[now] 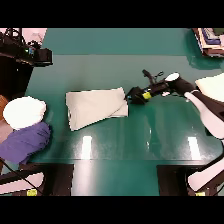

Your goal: Fold the shirts.

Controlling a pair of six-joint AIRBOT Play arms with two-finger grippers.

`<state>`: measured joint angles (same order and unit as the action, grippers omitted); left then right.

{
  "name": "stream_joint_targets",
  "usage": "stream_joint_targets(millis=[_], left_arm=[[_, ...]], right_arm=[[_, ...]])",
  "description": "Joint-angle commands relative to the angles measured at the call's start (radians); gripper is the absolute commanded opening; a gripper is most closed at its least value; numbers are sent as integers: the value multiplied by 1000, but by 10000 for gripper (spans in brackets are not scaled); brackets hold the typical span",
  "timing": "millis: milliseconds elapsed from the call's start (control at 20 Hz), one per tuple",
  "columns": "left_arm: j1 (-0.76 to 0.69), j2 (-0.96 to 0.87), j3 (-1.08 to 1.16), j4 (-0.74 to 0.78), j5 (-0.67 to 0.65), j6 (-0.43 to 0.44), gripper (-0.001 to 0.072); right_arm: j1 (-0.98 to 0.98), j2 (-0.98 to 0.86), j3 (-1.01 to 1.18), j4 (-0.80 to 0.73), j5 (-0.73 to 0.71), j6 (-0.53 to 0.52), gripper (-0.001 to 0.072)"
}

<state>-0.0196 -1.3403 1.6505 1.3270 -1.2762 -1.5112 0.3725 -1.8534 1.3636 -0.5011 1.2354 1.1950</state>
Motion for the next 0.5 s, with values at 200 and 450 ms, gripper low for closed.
stream_joint_targets(millis=[200, 450], left_arm=[[0, -1, 0, -43, -13, 0, 25], [-58, -1, 0, -102, -21, 0, 25]], right_arm=[[168, -177, 238, 73, 30, -8, 151], [79, -108, 344, -34, 32, -32, 17]])
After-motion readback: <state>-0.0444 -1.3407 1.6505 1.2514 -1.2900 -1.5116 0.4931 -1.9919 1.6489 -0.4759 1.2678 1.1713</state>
